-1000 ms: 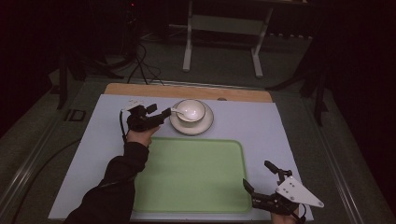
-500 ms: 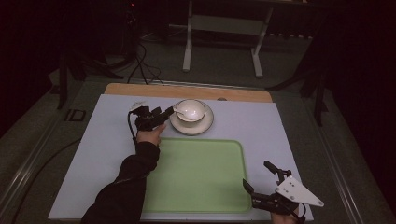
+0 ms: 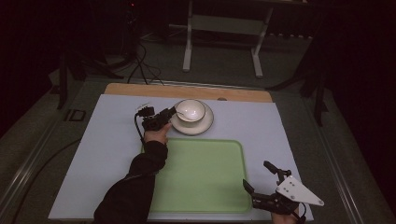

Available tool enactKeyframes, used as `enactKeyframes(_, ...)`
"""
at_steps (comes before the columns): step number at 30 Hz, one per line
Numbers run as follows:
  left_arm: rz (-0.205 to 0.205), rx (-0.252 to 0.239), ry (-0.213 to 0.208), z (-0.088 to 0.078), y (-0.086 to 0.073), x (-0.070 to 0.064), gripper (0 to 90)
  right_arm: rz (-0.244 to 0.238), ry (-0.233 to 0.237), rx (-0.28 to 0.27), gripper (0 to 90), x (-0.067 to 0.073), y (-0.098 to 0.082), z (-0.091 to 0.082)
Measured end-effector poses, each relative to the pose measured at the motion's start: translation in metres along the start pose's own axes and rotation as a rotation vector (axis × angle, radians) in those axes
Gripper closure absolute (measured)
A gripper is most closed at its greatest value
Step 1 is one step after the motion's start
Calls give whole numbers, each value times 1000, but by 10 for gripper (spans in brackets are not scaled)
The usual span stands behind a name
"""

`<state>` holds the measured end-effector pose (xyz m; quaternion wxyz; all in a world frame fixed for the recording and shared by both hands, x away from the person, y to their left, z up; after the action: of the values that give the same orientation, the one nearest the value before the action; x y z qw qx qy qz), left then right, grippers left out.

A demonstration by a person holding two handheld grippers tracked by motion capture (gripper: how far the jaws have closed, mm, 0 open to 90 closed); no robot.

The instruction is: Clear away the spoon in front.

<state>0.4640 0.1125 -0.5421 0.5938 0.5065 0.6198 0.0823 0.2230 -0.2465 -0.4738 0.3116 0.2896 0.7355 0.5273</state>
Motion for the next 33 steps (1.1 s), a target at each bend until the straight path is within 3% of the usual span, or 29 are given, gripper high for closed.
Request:
enactKeyframes(2, -35, -17, -3, 4, -1, 1, 602, 2, 0, 1, 111, 0, 0, 0)
enactKeyframes(7, -69, -37, 3, 8, -2, 1, 681, 4, 1, 2, 111, -1, 0, 0)
enactKeyframes(10, -77, -54, 5, 9, -2, 1, 743, 6, 3, 2, 111, -1, -1, 0)
enactKeyframes(16, -98, -59, -24, 9, 0, -5, 780, 5, 4, 1, 111, -2, -1, 0)
enactKeyframes(20, -96, -58, -53, 9, 2, -13, 816, 3, 2, 2, 111, -1, -1, 0)
enactKeyframes(30, -8, -24, -79, 10, 7, -36, 845, 7, 1, -2, 111, -2, 0, -1)
enactKeyframes(33, -6, -21, -91, 8, 10, -38, 846, 9, 0, -2, 111, -2, 0, -1)
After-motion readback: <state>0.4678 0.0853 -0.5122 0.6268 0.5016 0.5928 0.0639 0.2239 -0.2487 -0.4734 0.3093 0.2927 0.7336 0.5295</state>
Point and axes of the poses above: each handheld gripper's, and its own axes: z roughly forward along the jaws, y roughly out of its top, x roughly to its left, the point moved 4 cm from there along z, roughly forward along the jaws, and after that the axes turned 1 degree about -z, right-handed, at the moved point
